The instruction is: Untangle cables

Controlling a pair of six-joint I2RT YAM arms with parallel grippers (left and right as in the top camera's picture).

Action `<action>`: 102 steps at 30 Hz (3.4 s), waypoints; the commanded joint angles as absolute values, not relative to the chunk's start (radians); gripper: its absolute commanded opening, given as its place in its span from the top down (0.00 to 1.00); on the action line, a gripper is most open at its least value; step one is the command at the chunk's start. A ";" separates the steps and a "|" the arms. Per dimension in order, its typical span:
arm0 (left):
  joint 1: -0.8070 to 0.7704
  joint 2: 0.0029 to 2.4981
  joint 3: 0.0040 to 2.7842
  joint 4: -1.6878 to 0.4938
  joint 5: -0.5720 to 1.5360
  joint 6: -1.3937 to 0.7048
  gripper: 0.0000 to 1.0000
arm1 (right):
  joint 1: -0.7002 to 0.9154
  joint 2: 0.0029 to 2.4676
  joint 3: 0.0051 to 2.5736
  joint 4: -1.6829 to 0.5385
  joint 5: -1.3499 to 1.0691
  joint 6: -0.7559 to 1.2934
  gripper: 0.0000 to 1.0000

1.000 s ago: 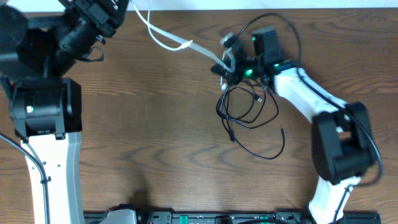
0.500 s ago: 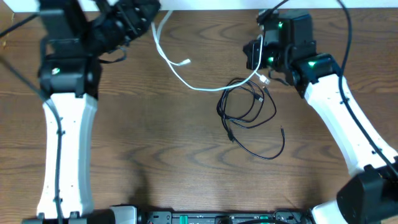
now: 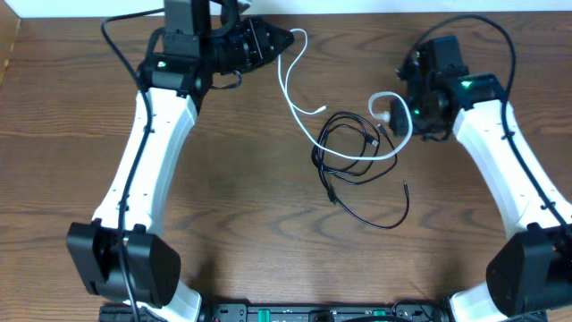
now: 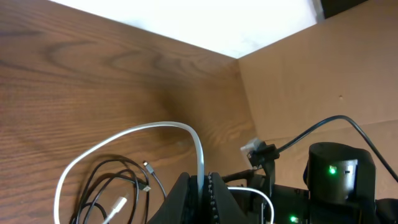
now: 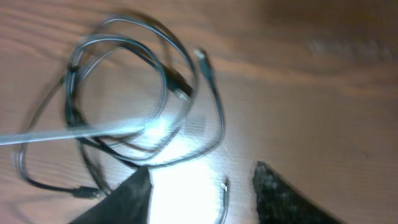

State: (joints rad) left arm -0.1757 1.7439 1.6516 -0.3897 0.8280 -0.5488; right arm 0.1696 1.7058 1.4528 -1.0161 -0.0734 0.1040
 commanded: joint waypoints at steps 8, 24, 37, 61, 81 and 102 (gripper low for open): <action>-0.263 1.758 1.658 -0.392 0.678 -0.485 0.92 | 0.104 1.792 1.452 -1.189 -0.056 0.020 0.07; -0.262 1.758 1.658 -0.435 0.440 -0.443 0.92 | 0.117 1.885 1.452 -1.376 -0.041 -0.123 0.03; -0.248 1.758 1.656 -0.515 0.249 -0.482 0.93 | 0.165 1.885 1.452 -1.328 -0.201 -0.297 0.05; -0.186 1.705 1.655 -0.208 0.198 -0.446 0.93 | 0.337 1.885 1.379 -1.264 -0.295 -0.508 0.01; -0.176 1.665 1.655 -0.338 0.481 -0.459 0.93 | 0.296 1.885 1.397 -0.601 -0.756 -0.355 0.13; -0.193 1.617 1.655 -0.196 0.621 -1.039 0.92 | 0.434 1.980 1.397 0.036 -0.782 -0.142 0.19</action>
